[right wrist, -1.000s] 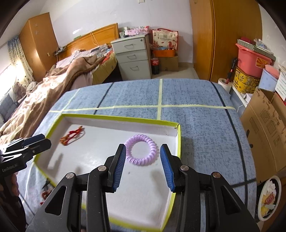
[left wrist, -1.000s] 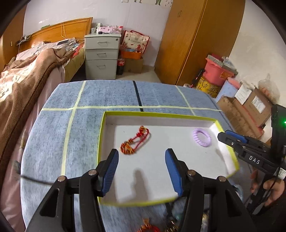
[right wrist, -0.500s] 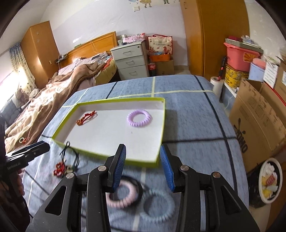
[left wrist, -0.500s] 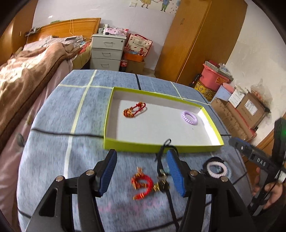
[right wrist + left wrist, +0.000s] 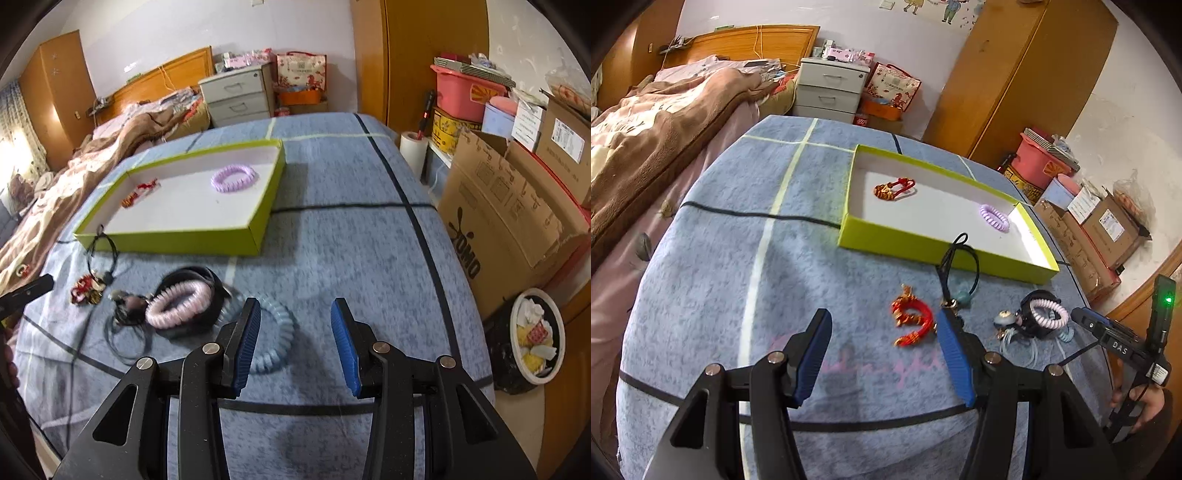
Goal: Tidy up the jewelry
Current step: 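Move both grippers back over the remaining jewelry, then close the right gripper on the light blue coiled hair tie, then lower the left gripper onto the red knotted ornament and close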
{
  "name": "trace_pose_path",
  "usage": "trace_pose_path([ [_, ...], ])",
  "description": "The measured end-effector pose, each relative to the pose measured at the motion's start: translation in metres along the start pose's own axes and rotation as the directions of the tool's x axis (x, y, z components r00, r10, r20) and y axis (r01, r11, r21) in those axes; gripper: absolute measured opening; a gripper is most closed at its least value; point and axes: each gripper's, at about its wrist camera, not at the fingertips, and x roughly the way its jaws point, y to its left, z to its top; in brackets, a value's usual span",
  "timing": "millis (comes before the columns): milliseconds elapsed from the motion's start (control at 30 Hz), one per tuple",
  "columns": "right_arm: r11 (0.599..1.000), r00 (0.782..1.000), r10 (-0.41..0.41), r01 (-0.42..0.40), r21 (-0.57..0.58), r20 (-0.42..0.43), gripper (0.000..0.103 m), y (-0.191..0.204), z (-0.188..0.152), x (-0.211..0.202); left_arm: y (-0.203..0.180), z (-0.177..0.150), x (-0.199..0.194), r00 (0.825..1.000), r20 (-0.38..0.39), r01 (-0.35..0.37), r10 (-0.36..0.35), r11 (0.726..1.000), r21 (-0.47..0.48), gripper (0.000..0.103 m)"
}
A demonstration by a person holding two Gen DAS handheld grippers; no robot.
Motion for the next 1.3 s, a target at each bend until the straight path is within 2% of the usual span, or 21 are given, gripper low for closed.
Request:
trace_pose_path([
  [400,0.999,0.999,-0.013,0.011,-0.044,-0.030,0.040,0.007,-0.010,0.008,0.005,-0.010,0.002,0.999,-0.032,-0.007,0.008,1.000,0.018,0.061],
  [467,0.998,0.999,-0.034,0.033,-0.063,-0.028,0.026,0.010,-0.011,0.007,0.003,-0.010,0.004,0.999,-0.039,-0.003,0.004,1.000,0.020,0.061],
  [633,0.996,0.999,-0.026,0.024,-0.084,-0.023,0.017,0.012,-0.013,0.006,-0.003,-0.010,0.008,0.999,-0.052,-0.009,0.011,0.999,0.037,0.061],
  [700,0.996,0.999,-0.033,0.031,-0.081,-0.023,0.010,0.011,-0.013,0.006,-0.004,-0.009,0.009,0.998,-0.057,-0.009,0.012,0.999,0.042,0.061],
  [1200,1.000,0.999,-0.010,0.010,0.004,0.051,0.010,0.001,-0.006,-0.011,-0.021,-0.005,0.022,0.996,-0.084,0.013,-0.005,0.995,0.094,0.061],
  [1300,1.000,0.999,-0.001,0.000,0.011,0.054,0.010,0.001,-0.006,-0.012,-0.026,-0.003,0.028,0.996,-0.092,-0.004,0.016,0.993,0.120,0.061],
])
